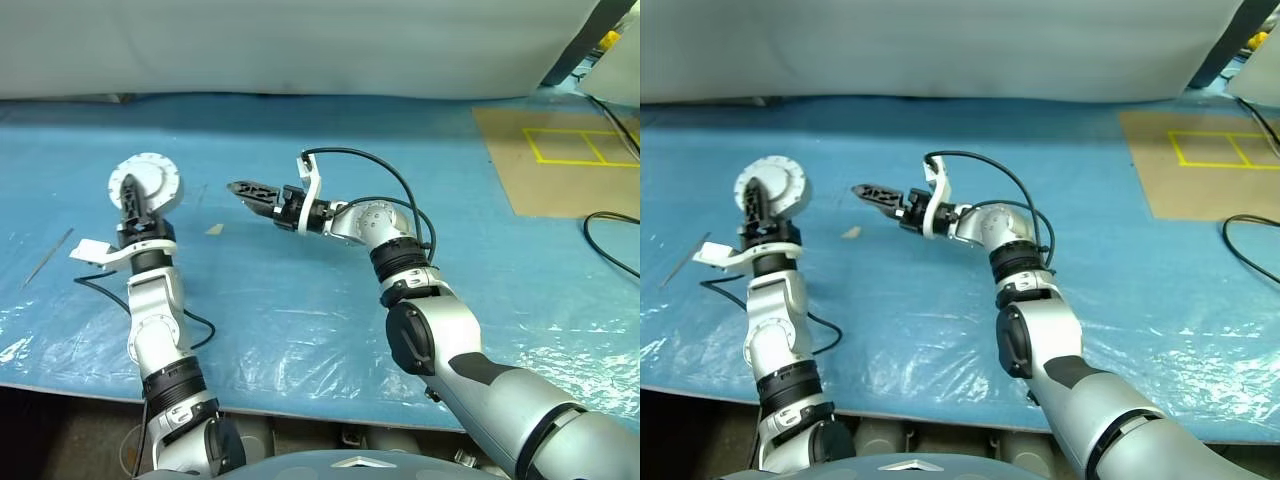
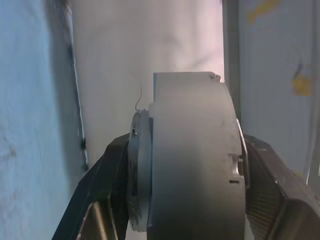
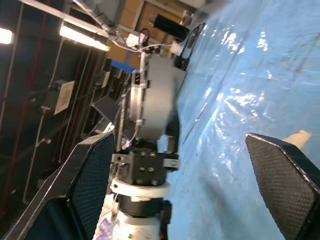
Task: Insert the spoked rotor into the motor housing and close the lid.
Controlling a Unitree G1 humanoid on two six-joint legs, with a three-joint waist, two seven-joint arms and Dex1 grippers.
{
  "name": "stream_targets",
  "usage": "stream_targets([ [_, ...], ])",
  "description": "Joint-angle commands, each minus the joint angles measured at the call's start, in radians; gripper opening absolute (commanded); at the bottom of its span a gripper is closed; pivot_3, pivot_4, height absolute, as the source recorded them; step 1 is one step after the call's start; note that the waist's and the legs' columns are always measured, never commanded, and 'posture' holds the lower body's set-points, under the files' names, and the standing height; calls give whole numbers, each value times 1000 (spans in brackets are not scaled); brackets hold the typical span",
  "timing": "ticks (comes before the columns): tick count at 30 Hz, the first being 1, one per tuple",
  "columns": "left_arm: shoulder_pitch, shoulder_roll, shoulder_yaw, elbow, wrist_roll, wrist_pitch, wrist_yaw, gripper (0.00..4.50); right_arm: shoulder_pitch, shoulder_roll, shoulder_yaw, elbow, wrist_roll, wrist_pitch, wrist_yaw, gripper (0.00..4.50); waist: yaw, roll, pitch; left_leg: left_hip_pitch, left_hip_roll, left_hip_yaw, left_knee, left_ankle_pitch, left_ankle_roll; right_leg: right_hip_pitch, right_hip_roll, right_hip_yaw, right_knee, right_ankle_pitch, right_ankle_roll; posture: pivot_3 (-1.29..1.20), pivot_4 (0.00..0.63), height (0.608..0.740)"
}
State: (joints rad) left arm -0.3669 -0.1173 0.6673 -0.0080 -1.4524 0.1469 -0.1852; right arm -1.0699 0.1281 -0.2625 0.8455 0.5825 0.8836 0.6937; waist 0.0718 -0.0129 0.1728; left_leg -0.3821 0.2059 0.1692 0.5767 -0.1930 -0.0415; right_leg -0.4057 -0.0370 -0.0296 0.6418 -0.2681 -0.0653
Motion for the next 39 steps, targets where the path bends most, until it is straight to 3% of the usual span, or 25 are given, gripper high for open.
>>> stream_targets([
  [1, -58, 43, 70, 27, 4, -106, -35, 2488, -40, 7, -7, 8, -2, -56, -14, 4405, 0, 0, 0, 0, 0, 0, 0, 0, 0, 0, 0, 0, 0, 0, 0, 0, 150, 740],
  [11, -121, 220, 91, 394, 253, -244, -39, 2488, -36, 12, 19, -12, -4, -68, 6, 4405, 4, -3, 0, 0, 0, -2, 1, 0, 0, 0, 0, 0, 1, 1, 2, 0, 150, 740],
  [23, -142, 235, 132, 526, 330, -287, -34, 2488, -34, 6, 38, -20, -6, -82, 11, 4405, 7, -6, -1, 0, 0, -4, 1, 0, 0, 0, 0, 0, 2, 2, 2, 0, 150, 740],
  [29, -125, 220, 177, 500, 326, -352, -13, 4459, -32, 6, 53, -19, -16, -97, 15, 4405, 2, -6, -1, 3, 0, -6, 1, 0, 0, 2, 0, 0, 2, 2, 2, 0, 150, 740],
  [36, -102, 215, 206, 441, 387, -507, 3, 4459, 30, -4, 206, -74, -150, -237, 73, 4405, -3, -6, -1, 4, 0, -9, 1, 0, 0, 3, 0, -1, 1, 3, 1, 0, 150, 740],
  [39, -41, 245, 83, 375, 557, -516, -50, 4459, 82, -10, 258, -144, -197, -326, 94, 4405, 0, -6, -1, 4, 0, -10, 1, 0, 0, 3, -1, -1, 1, 3, 1, 0, 150, 740],
])
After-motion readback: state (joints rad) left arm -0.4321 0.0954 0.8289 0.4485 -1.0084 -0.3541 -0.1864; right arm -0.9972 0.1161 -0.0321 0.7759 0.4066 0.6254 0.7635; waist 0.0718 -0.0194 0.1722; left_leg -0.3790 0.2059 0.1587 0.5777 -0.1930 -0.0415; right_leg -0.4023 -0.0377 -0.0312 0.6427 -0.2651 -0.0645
